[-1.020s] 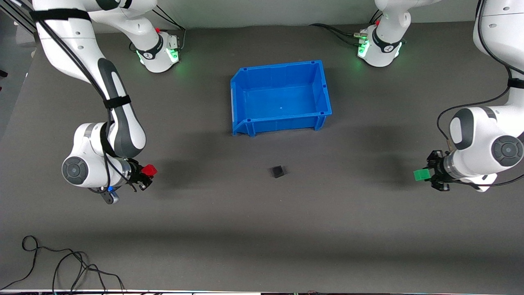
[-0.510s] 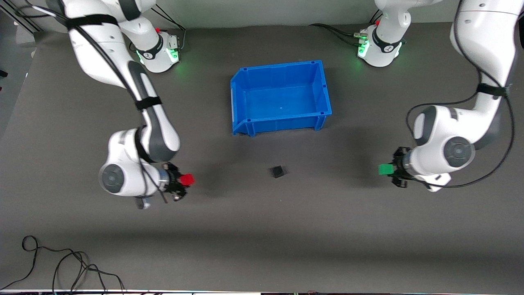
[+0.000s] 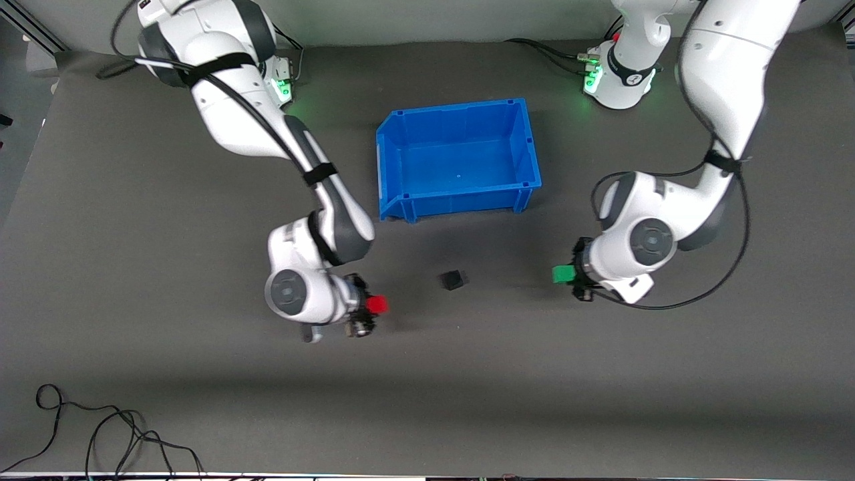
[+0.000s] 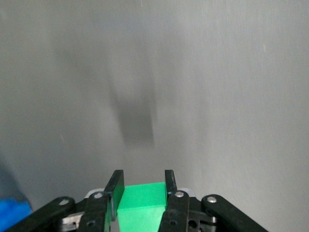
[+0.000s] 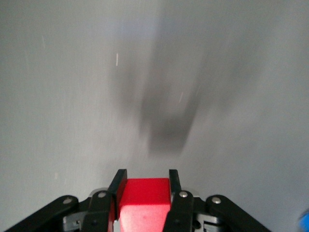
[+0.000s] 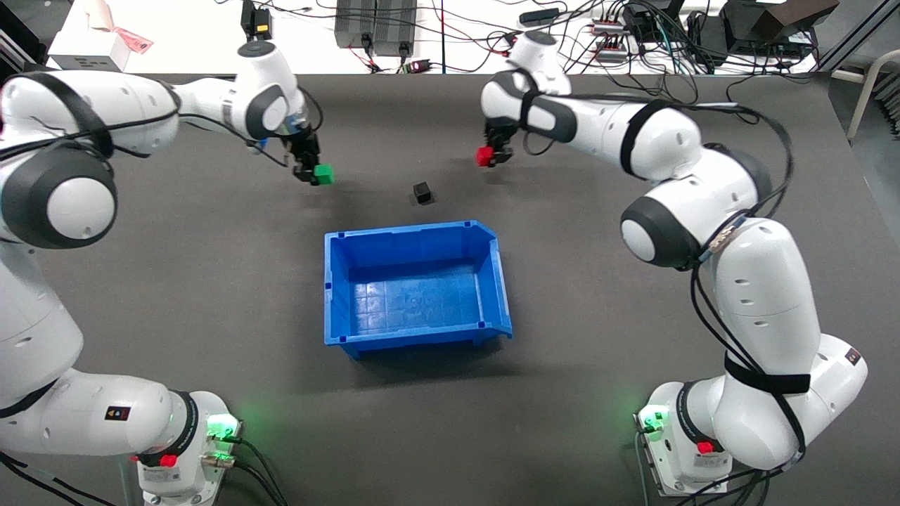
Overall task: Attach green and red cubes to black cube
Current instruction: 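Carry the red cube with the right gripper while the left gripper carries green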
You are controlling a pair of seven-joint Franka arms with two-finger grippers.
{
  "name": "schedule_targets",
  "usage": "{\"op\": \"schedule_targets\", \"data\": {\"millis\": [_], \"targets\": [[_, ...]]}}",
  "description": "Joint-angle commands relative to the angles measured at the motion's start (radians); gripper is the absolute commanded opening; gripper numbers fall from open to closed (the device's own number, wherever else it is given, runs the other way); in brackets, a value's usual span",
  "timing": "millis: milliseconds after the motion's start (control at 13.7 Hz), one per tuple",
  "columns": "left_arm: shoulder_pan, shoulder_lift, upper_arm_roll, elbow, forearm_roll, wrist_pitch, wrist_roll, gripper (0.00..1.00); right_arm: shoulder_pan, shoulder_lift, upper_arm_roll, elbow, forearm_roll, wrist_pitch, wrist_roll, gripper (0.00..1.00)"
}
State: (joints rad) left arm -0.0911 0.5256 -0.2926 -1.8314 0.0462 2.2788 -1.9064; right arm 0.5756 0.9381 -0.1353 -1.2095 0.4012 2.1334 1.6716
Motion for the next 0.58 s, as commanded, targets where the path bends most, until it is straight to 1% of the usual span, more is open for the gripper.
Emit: {"op": "schedule_targets", "data": {"millis": [0,146,364,437,510], "targets": [[-0.090,0.088,0.015,0.107,0.001,0.014,-0.130,0.00,0.007,0.073,0.042,0.067,0.019,0.071,0.112,0.16],[-0.128,0.144,0.018,0.171,0.006,0.014,-0.196,0.00,0.053,0.077,0.045,0.062,0.012,0.076,0.154,0.16],[-0.167,0.189,0.020,0.210,0.020,0.016,-0.270,0.00,0.085,0.079,0.043,0.054,0.002,0.076,0.207,0.16],[-0.179,0.198,0.020,0.215,0.020,0.016,-0.279,0.00,0.090,0.080,0.043,0.054,-0.022,0.076,0.214,0.16],[-0.194,0.208,0.020,0.215,0.020,0.016,-0.287,0.00,0.110,0.085,0.045,0.053,-0.080,0.076,0.214,0.16]]}}
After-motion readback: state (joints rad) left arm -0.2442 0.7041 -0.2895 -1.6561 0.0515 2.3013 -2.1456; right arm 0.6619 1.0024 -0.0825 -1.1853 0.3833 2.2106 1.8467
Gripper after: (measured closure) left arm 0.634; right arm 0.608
